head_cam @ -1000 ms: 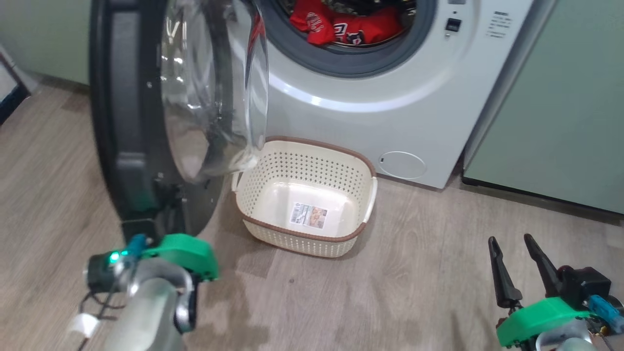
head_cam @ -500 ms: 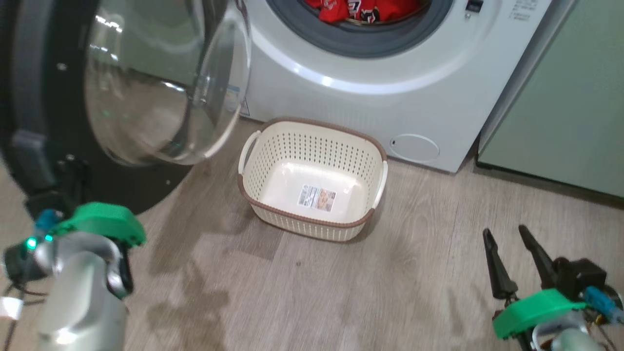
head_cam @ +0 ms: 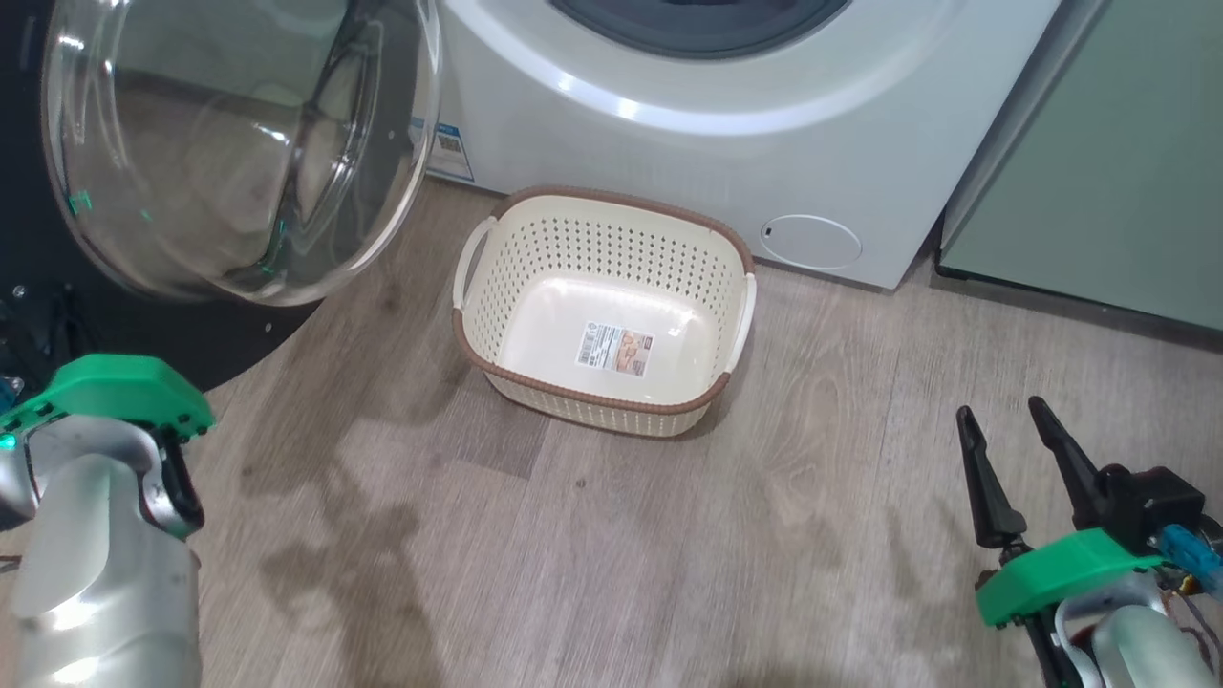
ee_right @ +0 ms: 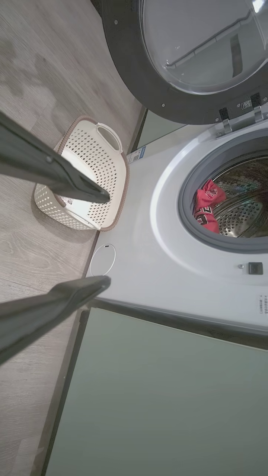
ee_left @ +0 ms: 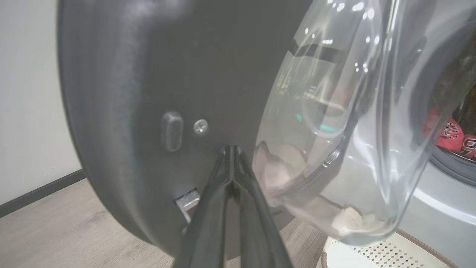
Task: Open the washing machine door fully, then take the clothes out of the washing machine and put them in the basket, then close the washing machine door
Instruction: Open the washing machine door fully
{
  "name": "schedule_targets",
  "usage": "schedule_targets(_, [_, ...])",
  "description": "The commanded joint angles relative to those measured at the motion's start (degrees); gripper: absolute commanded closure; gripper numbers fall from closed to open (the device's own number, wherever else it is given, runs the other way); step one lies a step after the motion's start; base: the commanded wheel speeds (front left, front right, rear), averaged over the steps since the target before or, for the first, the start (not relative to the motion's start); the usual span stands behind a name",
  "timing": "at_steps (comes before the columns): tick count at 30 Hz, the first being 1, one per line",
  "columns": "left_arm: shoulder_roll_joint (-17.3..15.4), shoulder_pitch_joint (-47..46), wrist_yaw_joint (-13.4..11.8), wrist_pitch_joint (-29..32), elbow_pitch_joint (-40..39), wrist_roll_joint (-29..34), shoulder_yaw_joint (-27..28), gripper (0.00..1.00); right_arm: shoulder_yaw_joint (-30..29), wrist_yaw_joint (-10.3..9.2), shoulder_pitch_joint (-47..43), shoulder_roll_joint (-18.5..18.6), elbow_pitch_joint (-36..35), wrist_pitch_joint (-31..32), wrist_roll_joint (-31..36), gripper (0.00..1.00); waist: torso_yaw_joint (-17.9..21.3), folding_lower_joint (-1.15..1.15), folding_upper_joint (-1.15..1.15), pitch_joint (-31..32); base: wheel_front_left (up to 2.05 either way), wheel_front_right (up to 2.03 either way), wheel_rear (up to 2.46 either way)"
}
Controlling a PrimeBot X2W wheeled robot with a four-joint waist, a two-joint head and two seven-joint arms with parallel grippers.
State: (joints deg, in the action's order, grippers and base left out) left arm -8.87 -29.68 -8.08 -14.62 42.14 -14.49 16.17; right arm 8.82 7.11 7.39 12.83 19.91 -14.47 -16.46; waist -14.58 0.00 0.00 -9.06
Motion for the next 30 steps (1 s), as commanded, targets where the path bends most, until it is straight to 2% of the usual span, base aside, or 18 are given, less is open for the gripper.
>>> schedule_targets(1, [-2.4,-2.1,0.0,-0.4,-1.4,1.0,2.0,1.0,1.3,0.37,1.1,0.7,-1.6,-0.5,-0.4,0.0,0.1,0.0,0.0,0.4,0.0,0.0,0.0])
schedule_targets(6, [-1.2,0.2,1.7,-0.4,-2.6,3.5,3.3,1.0,1.3,0.37,-0.2,-0.6,-1.1,-0.5,-0.5,0.0,1.1,0.0,0.0,3.3,0.0,0.0,0.0])
schedule_targets(16, [3.8,10.6,8.7,-0.4,-9.9,7.5,-0.2,1.0,-0.2,0.37,-3.0,-3.3,-0.9,-0.5,-1.7,0.0,6.6,0.0,0.0,9.0,0.0,0.0,0.0])
schedule_targets(17, [4.1,11.5,9.7,-0.4,-10.5,7.7,-0.9,0.91,-0.6,0.37,-3.1,-3.8,-0.9,-0.5,-2.2,0.0,7.4,0.0,0.0,9.3,0.0,0.0,0.0])
schedule_targets(18, [4.4,12.3,10.8,-0.4,-11.2,7.7,-1.5,0.73,-1.1,0.37,-3.1,-4.2,-0.9,-0.5,-2.6,0.0,8.2,0.0,0.0,9.5,0.0,0.0,0.0])
schedule_targets(19, [4.7,13.0,11.6,-0.4,-11.8,7.7,-2.2,0.52,-1.5,0.37,-3.1,-4.4,-1.1,-0.5,-2.7,0.0,9.0,0.0,0.0,9.7,0.0,0.0,0.0])
schedule_targets(20, [4.9,13.7,12.3,-0.4,-12.3,7.8,-2.9,0.22,-1.6,0.37,-3.1,-4.6,-1.1,-0.5,-2.6,0.0,9.9,0.0,0.0,10.0,0.0,0.0,0.0])
schedule_targets(21, [5.1,14.2,12.8,-0.4,-12.8,7.8,-3.6,0.02,-1.8,0.37,-3.2,-4.7,-1.2,-0.5,-2.6,0.0,10.6,0.0,0.0,10.1,0.0,0.0,0.0])
schedule_targets(25, [5.6,15.7,14.0,-0.4,-13.8,7.6,-5.8,0.0,-2.2,0.37,-3.6,-4.8,-1.7,-0.5,-1.9,0.0,13.5,0.0,0.0,10.7,0.0,0.0,0.0])
schedule_targets(30, [5.8,16.1,14.3,-0.4,-14.1,7.4,-7.2,0.0,-2.7,0.37,-4.1,-4.7,-2.3,-0.5,-1.0,0.0,16.0,0.0,0.0,11.1,0.0,0.0,0.0])
